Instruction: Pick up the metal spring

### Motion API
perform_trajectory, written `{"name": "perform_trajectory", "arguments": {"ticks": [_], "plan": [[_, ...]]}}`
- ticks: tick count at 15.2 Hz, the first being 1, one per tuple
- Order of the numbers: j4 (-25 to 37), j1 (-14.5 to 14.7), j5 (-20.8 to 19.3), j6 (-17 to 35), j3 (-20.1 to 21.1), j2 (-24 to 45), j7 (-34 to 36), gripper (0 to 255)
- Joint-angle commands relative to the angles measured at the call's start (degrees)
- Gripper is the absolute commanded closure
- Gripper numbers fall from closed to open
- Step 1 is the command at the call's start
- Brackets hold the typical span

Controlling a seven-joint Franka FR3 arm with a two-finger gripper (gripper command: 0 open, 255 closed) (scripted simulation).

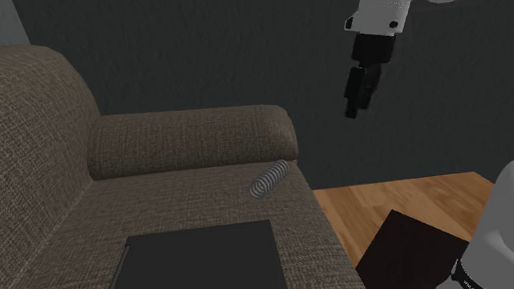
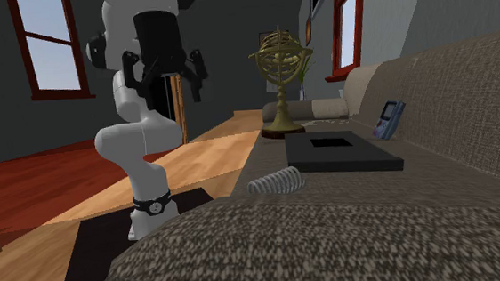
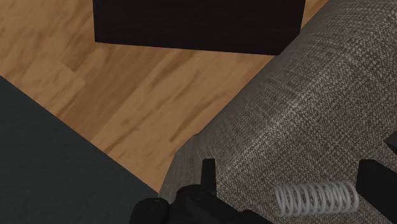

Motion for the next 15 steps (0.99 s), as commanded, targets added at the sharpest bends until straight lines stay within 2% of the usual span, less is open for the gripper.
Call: {"name": "perform_trajectory", "arguments": {"ticks": [1, 7, 15], "plan": [[0.00, 0.00, 0.00, 0.00, 0.00, 0.00, 0.00, 0], [-0.28, 7.27, -2.79, 11.67, -2.10, 9.47, -21.10, 0], [0.79, 16.38, -4.37, 25.22, -2.94, 21.19, -47.81, 0]]}}
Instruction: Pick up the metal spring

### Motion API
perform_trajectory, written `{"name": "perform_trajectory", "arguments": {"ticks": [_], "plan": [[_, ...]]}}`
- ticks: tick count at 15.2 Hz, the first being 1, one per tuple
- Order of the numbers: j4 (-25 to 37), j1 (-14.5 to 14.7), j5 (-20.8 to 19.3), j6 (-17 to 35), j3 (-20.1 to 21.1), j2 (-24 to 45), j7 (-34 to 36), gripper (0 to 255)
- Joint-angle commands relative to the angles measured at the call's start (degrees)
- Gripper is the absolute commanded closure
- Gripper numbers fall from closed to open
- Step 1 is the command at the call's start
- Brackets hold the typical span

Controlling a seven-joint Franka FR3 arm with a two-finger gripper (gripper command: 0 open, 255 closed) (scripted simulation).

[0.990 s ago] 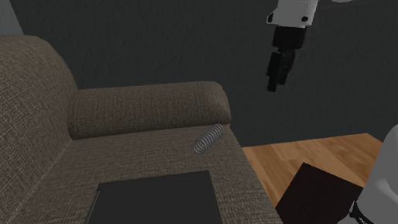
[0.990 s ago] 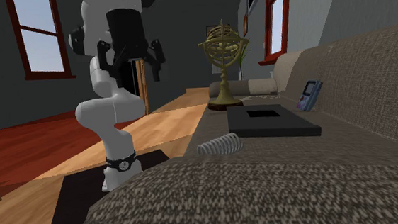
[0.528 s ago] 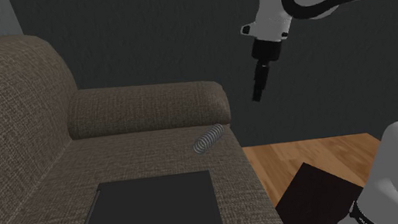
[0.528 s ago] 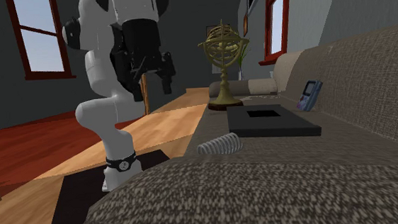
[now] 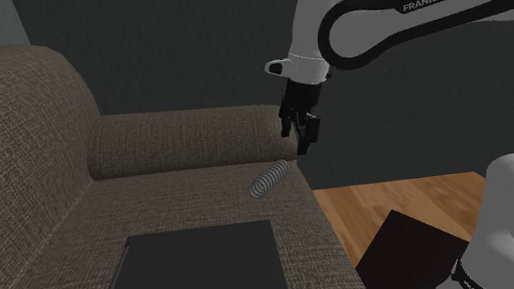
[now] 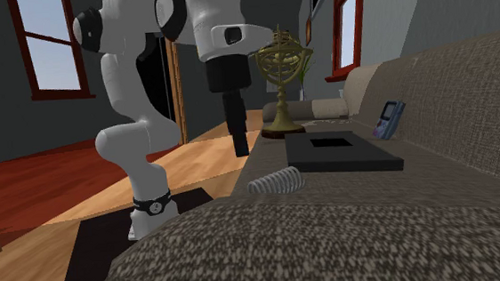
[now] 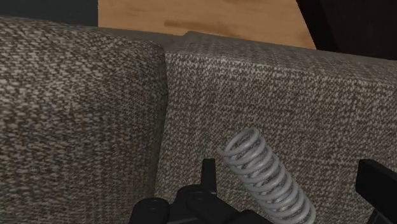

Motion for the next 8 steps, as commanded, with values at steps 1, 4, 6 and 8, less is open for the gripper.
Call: {"name": "perform_trajectory", "arguments": {"ticks": [1, 4, 6, 8], "plan": [[0.33, 2.21, -0.24, 3.40, -0.06, 2.90, -7.18, 0], [0.32, 5.36, -0.40, 7.96, 0.25, 6.40, -16.90, 0], [-0.32, 6.18, -0.40, 9.95, 0.38, 7.47, -19.52, 0], [-1.41, 6.19, -0.35, 11.56, 0.38, 7.99, -19.58, 0]]}}
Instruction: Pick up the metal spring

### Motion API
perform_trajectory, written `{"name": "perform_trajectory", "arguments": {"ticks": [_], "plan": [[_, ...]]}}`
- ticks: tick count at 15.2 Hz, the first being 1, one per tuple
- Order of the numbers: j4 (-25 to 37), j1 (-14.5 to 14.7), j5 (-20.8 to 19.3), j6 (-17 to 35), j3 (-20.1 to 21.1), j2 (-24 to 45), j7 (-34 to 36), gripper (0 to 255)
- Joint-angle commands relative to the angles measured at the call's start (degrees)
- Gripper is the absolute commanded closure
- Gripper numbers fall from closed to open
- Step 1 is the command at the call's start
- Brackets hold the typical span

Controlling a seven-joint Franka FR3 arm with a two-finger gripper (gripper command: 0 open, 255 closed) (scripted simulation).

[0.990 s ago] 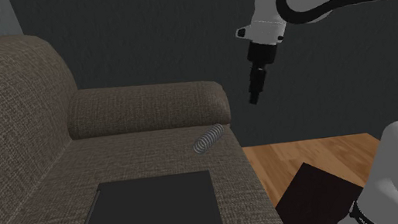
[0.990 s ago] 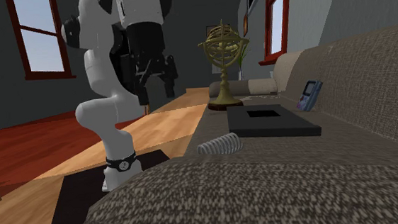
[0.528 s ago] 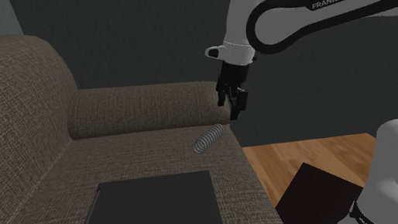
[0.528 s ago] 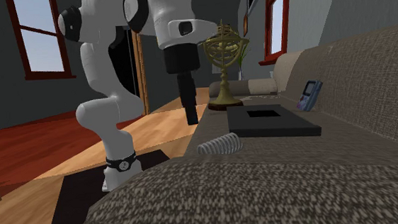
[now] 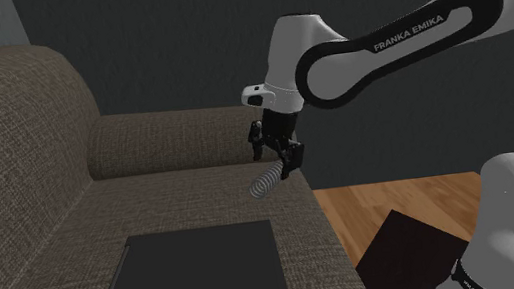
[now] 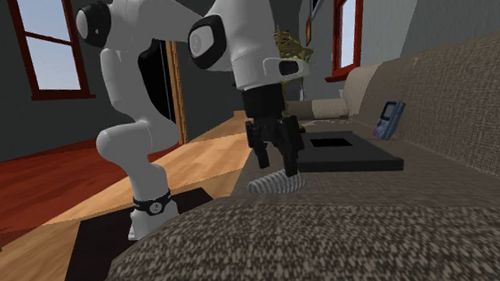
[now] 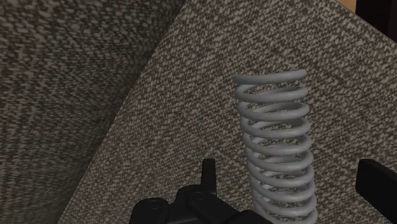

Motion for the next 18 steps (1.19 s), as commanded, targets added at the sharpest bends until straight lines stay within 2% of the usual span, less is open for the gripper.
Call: {"name": "perform_trajectory", "arguments": {"ticks": [1, 6, 7, 16, 18], "plan": [[-1.05, 0.14, 0.04, 1.74, 0.02, 0.61, -0.48, 0], [-2.85, 0.17, 0.14, 4.64, 0.01, 1.71, -0.60, 0], [-2.75, 0.15, 0.14, 4.68, -0.01, 1.85, -0.64, 255], [-2.84, 0.16, 0.14, 4.65, 0.01, 1.72, -0.60, 255], [-1.87, 0.15, 0.08, 3.02, 0.02, 1.06, -0.53, 255]]}}
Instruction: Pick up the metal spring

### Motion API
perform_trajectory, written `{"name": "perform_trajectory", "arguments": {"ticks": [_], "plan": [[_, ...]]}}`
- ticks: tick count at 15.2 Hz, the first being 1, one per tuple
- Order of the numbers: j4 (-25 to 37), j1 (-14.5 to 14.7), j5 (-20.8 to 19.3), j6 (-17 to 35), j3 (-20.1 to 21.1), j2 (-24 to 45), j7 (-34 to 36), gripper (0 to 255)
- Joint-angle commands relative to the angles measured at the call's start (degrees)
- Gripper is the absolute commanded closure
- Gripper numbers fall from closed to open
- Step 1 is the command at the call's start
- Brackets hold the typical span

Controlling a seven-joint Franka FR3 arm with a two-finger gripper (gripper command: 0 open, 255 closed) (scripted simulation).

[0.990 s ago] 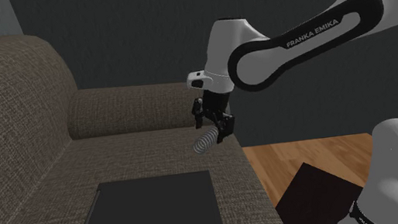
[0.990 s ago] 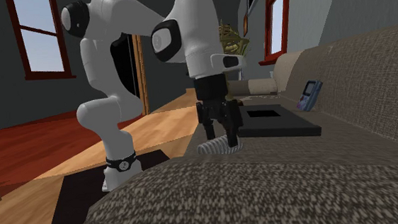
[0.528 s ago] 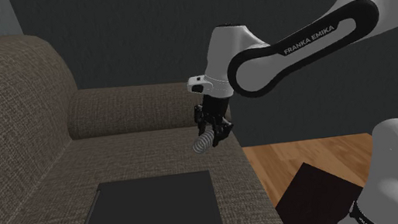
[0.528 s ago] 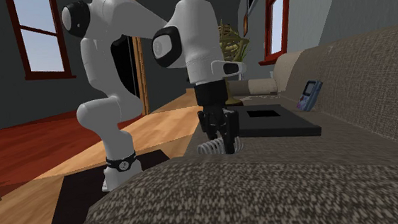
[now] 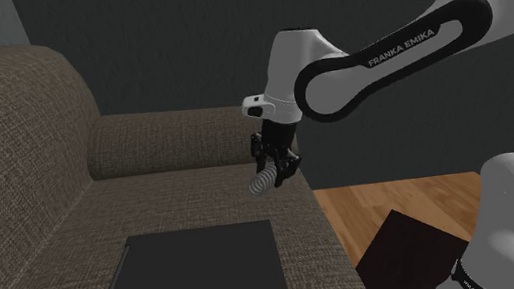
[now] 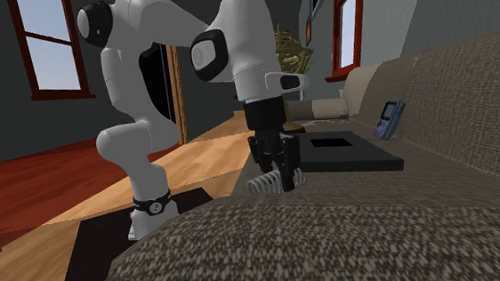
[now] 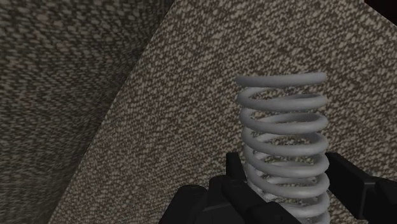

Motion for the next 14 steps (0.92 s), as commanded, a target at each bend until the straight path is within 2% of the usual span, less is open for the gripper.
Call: {"name": "perform_trajectory", "arguments": {"ticks": [1, 14], "plan": [[0.78, 0.00, -0.04, -1.41, 0.03, -0.60, 0.09, 255], [7.90, -0.06, -0.26, -11.08, 0.05, -3.15, 0.43, 255]]}}
